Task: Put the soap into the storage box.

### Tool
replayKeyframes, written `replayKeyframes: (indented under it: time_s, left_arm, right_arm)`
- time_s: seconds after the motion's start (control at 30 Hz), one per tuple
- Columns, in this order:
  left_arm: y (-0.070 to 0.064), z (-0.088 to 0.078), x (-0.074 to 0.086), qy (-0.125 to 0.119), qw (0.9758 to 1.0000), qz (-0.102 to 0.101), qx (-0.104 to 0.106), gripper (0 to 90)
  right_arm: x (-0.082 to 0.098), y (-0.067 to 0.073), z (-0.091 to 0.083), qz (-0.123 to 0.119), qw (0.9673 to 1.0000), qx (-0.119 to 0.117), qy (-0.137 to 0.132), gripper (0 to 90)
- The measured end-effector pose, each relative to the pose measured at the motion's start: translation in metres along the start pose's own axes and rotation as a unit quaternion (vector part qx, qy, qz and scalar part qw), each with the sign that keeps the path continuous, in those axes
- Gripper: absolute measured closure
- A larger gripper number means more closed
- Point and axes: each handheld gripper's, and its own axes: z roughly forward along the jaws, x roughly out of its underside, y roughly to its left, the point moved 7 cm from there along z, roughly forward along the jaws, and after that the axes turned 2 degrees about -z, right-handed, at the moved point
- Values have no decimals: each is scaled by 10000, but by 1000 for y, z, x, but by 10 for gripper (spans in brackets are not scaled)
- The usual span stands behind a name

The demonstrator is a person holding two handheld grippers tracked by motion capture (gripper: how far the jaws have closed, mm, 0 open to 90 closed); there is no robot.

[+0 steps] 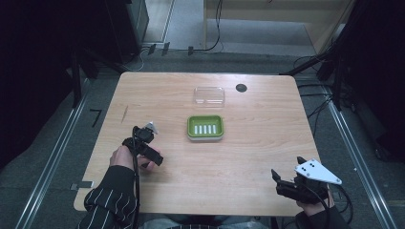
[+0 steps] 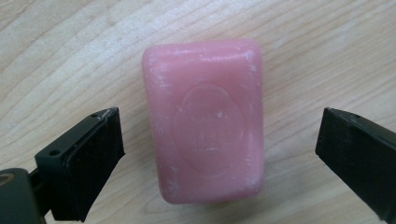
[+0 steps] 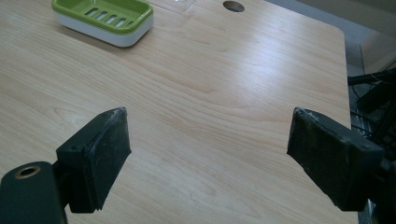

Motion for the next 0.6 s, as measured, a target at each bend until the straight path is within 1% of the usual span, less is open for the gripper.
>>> replayKeyframes:
  time_s: [0.03, 0.1, 0.23, 0.27, 0.3, 0.37, 0.47, 0.53, 0.57, 0.6]
  left_arm:
    - [0, 1, -1, -36, 10000, -24, -19, 47]
    - [0, 1, -1, -27, 10000, -33, -19, 57]
    - [2, 5, 0, 45, 10000, -62, -64, 75]
    - [3, 6, 0, 53, 9999, -92, -84, 96]
    - [3, 6, -1, 26, 9999, -93, -87, 141]
    - [3, 6, 0, 48, 9999, -105, -85, 146]
    - [3, 7, 0, 55, 10000, -70, -43, 174]
    - [2, 8, 0, 63, 10000, -51, -58, 195]
    - [1, 8, 0, 65, 10000, -52, -25, 195]
    - [1, 8, 0, 85, 9999, -31, -44, 226]
  right_arm:
    - [0, 0, 0, -1, 10000, -6, -1, 135]
    - [0, 0, 0, -3, 10000, -9, 0, 135]
    - [0, 0, 0, -4, 10000, -4, -3, 135]
    - [0, 0, 0, 3, 10000, 2, -8, 135]
    - [0, 0, 0, 5, 10000, 2, -7, 135]
    - [0, 0, 0, 5, 10000, 5, -6, 135]
    - [0, -1, 0, 5, 10000, 10, -8, 135]
    - [0, -1, -1, 6, 10000, 10, -8, 135]
    - [0, -1, -1, 4, 10000, 11, -7, 135]
    - [0, -1, -1, 9, 10000, 12, -7, 135]
